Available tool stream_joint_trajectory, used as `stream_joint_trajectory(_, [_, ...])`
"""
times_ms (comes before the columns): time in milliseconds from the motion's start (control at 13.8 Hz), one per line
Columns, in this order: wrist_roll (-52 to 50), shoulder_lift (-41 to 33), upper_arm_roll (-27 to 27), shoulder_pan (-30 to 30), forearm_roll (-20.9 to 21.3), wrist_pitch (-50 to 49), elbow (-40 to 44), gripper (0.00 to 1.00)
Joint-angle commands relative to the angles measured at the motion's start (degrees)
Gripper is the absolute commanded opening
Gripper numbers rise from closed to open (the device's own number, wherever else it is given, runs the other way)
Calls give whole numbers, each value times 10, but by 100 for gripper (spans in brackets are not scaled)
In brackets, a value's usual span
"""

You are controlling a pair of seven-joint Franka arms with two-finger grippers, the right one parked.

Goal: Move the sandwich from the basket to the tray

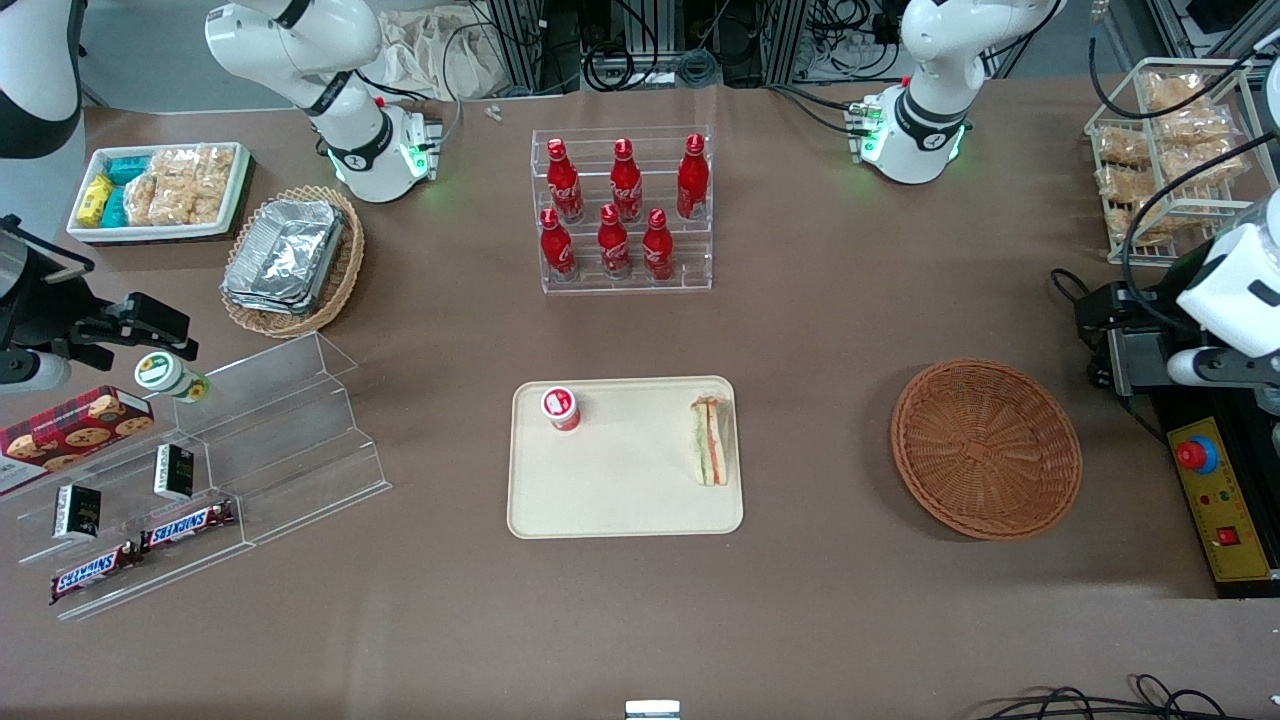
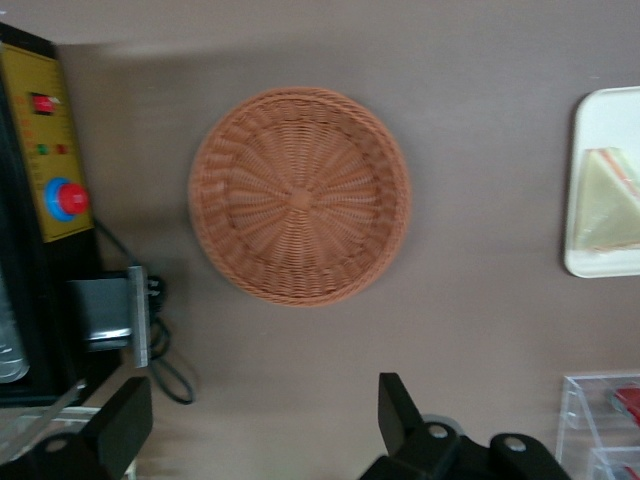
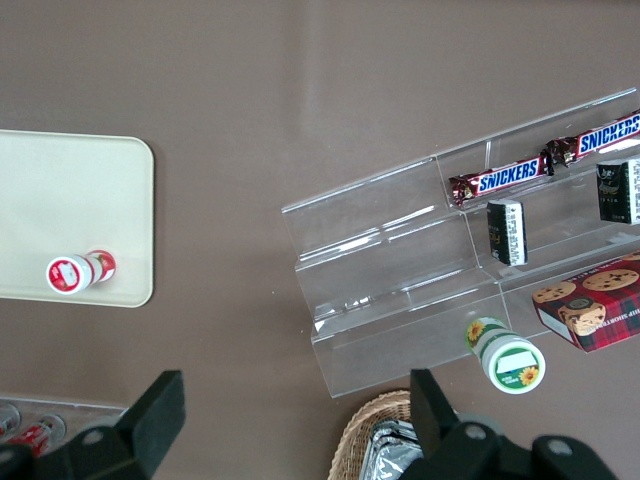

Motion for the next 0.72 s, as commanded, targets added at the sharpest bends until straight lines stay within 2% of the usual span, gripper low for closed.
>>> stream_joint_trajectory(0, [-10,5,-8,2,43,-4,-2,100])
stream_joint_trajectory(652, [-8,4,-7,9,22,4,-3,100])
